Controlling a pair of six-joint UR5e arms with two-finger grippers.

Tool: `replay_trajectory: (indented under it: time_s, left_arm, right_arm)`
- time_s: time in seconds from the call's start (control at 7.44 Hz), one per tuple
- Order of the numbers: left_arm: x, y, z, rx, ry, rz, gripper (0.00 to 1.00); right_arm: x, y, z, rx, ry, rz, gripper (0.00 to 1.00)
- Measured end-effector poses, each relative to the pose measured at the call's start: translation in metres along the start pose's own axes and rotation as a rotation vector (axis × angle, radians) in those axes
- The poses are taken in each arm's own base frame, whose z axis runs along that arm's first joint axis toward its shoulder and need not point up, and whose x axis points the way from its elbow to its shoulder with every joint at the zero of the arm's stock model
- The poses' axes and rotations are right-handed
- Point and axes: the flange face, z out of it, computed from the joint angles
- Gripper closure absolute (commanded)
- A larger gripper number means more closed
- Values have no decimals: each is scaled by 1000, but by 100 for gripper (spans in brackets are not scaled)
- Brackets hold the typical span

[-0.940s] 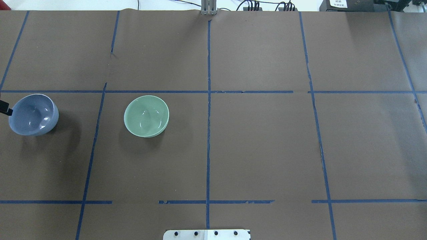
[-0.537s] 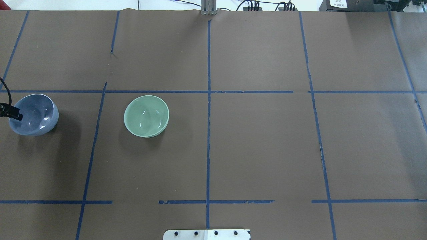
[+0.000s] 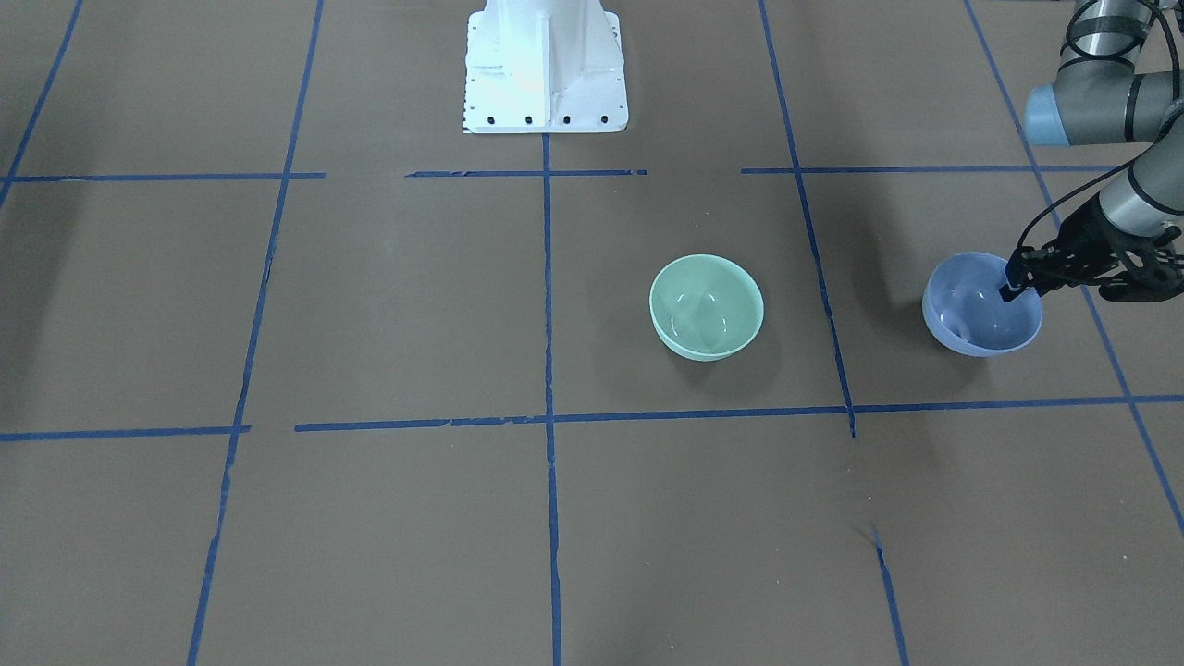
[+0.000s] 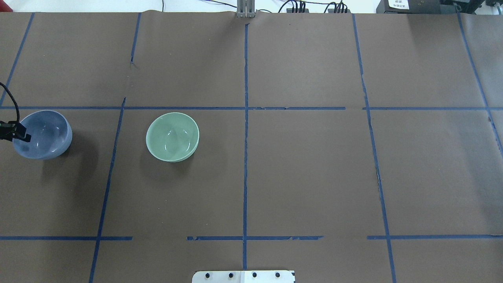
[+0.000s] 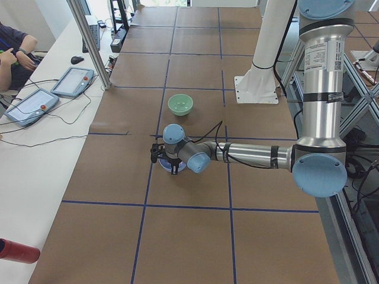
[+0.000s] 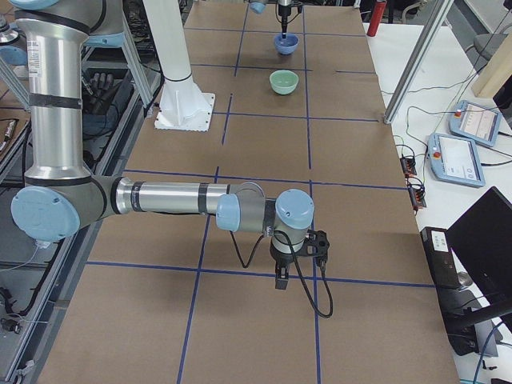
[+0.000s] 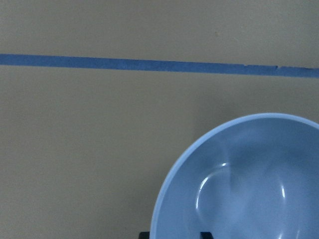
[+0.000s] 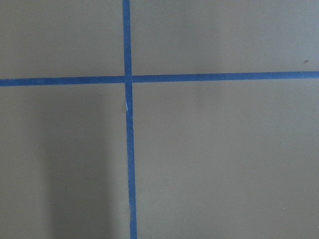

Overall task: Stack blue bowl on green bowl
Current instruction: 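Lower the left gripper onto the rim of the blue bowl and close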

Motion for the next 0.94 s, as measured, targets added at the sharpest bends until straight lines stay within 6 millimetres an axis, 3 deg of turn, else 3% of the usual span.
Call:
replay_trajectory:
  time_s: [0.67, 0.81, 0.94]
  left_arm:
    - [-8, 1, 5, 0, -19, -14, 58]
    - [-10, 2, 5, -1, -20, -16, 65]
    - [-11, 4, 5, -2, -22, -17, 83]
  right_arm:
    - [0, 0, 0, 1, 0, 0, 0]
    - [0, 0, 0, 1, 0, 0, 0]
    - [0, 0, 0, 1, 0, -1, 0]
